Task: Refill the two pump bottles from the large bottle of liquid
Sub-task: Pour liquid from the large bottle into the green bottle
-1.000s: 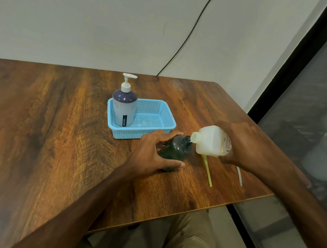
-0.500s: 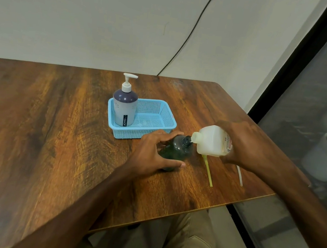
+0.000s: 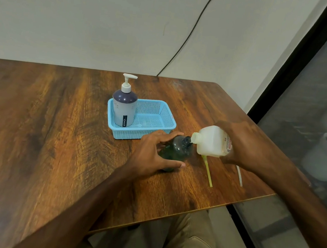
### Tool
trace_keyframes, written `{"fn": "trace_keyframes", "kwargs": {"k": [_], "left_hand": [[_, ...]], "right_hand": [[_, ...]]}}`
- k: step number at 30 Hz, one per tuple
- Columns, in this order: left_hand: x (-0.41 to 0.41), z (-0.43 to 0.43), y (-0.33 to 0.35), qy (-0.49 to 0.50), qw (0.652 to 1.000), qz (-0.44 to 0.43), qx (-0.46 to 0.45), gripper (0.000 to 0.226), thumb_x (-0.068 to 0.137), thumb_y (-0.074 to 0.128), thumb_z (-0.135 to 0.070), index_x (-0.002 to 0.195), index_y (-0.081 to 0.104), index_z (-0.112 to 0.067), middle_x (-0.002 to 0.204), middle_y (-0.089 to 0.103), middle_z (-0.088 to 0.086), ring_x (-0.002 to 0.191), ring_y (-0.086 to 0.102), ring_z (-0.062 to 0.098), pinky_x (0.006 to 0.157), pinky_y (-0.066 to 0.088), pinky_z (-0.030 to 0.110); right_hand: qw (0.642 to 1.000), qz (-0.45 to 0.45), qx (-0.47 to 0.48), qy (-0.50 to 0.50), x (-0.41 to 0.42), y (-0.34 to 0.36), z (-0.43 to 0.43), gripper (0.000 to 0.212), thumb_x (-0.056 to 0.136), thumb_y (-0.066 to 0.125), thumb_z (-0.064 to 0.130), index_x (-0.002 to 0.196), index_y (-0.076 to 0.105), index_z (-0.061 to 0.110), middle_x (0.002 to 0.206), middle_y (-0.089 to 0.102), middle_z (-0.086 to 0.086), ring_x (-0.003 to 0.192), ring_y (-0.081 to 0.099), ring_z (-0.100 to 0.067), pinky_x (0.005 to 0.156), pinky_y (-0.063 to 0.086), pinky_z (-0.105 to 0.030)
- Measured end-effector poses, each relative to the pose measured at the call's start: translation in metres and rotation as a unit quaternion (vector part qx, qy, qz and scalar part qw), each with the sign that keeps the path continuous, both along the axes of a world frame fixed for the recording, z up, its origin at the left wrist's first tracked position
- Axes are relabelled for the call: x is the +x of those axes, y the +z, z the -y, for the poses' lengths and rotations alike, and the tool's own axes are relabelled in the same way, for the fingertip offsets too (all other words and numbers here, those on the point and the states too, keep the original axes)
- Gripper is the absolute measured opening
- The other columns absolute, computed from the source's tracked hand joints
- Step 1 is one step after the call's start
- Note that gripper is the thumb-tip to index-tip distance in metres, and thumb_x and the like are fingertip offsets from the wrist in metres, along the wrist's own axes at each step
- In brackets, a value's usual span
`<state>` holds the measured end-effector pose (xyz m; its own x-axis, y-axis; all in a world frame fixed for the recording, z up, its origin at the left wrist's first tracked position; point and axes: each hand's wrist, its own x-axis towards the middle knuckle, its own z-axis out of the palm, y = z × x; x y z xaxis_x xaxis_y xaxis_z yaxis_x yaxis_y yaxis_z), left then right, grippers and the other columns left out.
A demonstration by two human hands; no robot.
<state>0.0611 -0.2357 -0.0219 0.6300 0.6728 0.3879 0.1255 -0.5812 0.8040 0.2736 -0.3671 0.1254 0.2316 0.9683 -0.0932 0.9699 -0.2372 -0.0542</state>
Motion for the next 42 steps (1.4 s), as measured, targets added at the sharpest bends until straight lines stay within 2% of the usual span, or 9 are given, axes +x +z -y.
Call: {"fn": "trace_keyframes", "kwargs": {"k": [5,8,12,14,18,28,31,38,42], "left_hand": [[-0.0002,0.0004,-0.0001,-0.004,1.0,-0.001,-0.001,0.087,0.066,0.092,-0.061,0.143,0.056,-0.046,0.126,0.064,-0.016,0.118,0.056,-0.004,0.09,0.05,0.007],[-0.0007,0.0009,0.0004,-0.008,1.0,0.0,-0.004,0.086,0.066,0.092,-0.059,0.142,0.055,-0.048,0.126,0.064,-0.017,0.118,0.056,-0.004,0.093,0.052,0.011],[0.0,0.0016,0.0005,0.0,1.0,-0.006,-0.014,0.087,0.065,0.094,-0.058,0.143,0.059,-0.041,0.127,0.064,-0.014,0.119,0.058,0.004,0.097,0.059,0.031],[0.0003,0.0016,0.0006,0.0,1.0,-0.005,-0.017,0.087,0.065,0.094,-0.058,0.143,0.058,-0.041,0.126,0.064,-0.014,0.119,0.058,0.004,0.097,0.06,0.034],[0.0,0.0015,0.0008,0.001,1.0,-0.009,-0.012,0.087,0.065,0.093,-0.061,0.142,0.053,-0.05,0.127,0.064,-0.014,0.118,0.058,0.004,0.097,0.06,0.035],[-0.0013,0.003,0.002,-0.002,1.0,0.002,-0.016,0.086,0.066,0.095,-0.056,0.142,0.056,-0.047,0.125,0.064,-0.016,0.118,0.058,0.003,0.097,0.06,0.032],[-0.0012,0.0034,0.0019,0.0,1.0,0.004,-0.011,0.087,0.067,0.095,-0.054,0.144,0.056,-0.045,0.126,0.064,-0.016,0.119,0.057,0.0,0.098,0.058,0.029],[-0.0018,0.0035,0.0028,-0.003,1.0,0.0,-0.009,0.088,0.067,0.094,-0.057,0.145,0.054,-0.047,0.125,0.064,-0.016,0.117,0.057,-0.001,0.094,0.055,0.02],[-0.0025,0.0035,0.0023,-0.007,1.0,0.001,-0.025,0.088,0.067,0.094,-0.056,0.145,0.057,-0.041,0.126,0.063,-0.017,0.119,0.056,-0.005,0.092,0.054,0.013]], "right_hand": [[0.998,-0.061,-0.017,-0.011,0.0043,0.001,-0.0026,0.081,0.084,0.079,0.014,0.151,0.034,0.01,0.151,0.042,-0.002,0.135,0.043,-0.019,0.106,0.031,-0.021],[1.0,-0.026,-0.015,-0.005,0.003,0.0004,-0.0015,0.081,0.085,0.079,0.02,0.151,0.033,0.013,0.15,0.043,-0.001,0.135,0.043,-0.018,0.107,0.032,-0.022],[1.0,-0.004,-0.004,-0.001,-0.0002,0.0015,-0.0015,0.081,0.085,0.078,0.021,0.152,0.033,0.014,0.15,0.042,0.0,0.135,0.042,-0.018,0.106,0.031,-0.021],[1.0,-0.025,-0.014,-0.004,-0.0003,0.0027,-0.0024,0.08,0.086,0.077,0.017,0.152,0.033,0.012,0.152,0.041,-0.001,0.137,0.041,-0.019,0.106,0.03,-0.02],[0.999,0.046,0.008,0.013,-0.0037,0.003,-0.0005,0.082,0.083,0.08,0.028,0.151,0.034,0.019,0.149,0.045,0.001,0.134,0.044,-0.015,0.108,0.034,-0.023],[1.0,-0.025,0.0,-0.003,-0.0028,0.0033,-0.0028,0.08,0.083,0.081,0.017,0.149,0.038,0.012,0.148,0.046,-0.004,0.133,0.046,-0.021,0.107,0.035,-0.026],[0.999,0.035,0.023,0.014,-0.0037,0.0046,-0.0038,0.072,0.079,0.083,0.023,0.142,0.049,0.013,0.133,0.057,-0.007,0.12,0.054,-0.023,0.101,0.042,-0.032],[0.999,-0.032,-0.004,-0.012,0.0026,0.0013,-0.0044,0.081,0.081,0.082,0.019,0.149,0.038,0.013,0.145,0.047,-0.003,0.13,0.046,-0.019,0.102,0.036,-0.023],[0.999,0.039,0.005,-0.001,0.0014,-0.0002,-0.0023,0.088,0.08,0.082,0.032,0.151,0.033,0.021,0.147,0.044,0.002,0.134,0.044,-0.015,0.112,0.038,-0.029]]}}
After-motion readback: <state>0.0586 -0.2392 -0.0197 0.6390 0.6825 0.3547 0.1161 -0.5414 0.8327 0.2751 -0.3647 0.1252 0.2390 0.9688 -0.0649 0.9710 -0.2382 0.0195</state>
